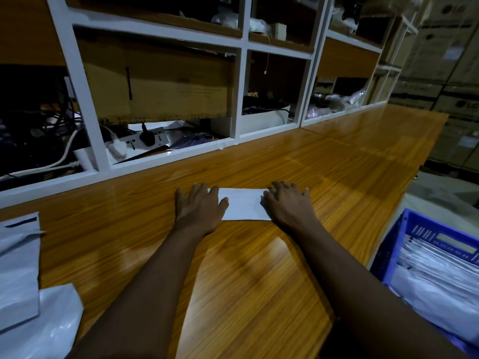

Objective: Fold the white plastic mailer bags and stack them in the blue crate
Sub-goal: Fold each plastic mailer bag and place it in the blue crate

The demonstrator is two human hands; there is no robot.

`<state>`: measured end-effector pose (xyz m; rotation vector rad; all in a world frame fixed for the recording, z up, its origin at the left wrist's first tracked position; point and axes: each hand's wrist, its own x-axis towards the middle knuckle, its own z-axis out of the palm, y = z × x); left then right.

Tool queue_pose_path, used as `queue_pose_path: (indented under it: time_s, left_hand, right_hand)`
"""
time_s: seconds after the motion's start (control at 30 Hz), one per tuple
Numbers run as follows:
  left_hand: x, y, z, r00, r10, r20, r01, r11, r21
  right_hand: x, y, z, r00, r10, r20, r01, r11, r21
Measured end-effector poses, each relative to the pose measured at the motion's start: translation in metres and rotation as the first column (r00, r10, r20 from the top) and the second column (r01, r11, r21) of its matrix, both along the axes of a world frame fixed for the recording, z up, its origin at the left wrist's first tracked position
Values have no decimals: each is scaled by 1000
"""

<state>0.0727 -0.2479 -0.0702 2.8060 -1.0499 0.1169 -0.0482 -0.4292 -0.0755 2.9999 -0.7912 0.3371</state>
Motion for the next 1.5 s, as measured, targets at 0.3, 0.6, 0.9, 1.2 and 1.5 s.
queue_pose_path:
  time_s: [0.3,0.6,0.9,1.2,1.5]
  left_hand:
    - [-21,-26,0,935,-314,167,335,935,-117]
    - [-6,-21,1,958,-273,-92,272,962,-24]
    - [-16,-21,3,979,-197,-46,203,960,194]
    - [-32,-20,6,997,-73,3,70,969,235]
    - [-31,-11,6,1000,7,9,-9,976,219]
  right_hand:
    - [23,21,-8,890,359,281,-383,923,34]
    - [16,20,-7,940,337,45,-338,941,11]
    - [16,23,-8,957,291,-16,-291,957,-6]
    - [10,29,-8,964,255,-73,-260,963,-70]
    - [5,31,-5,958,261,-122,-270,961,-65]
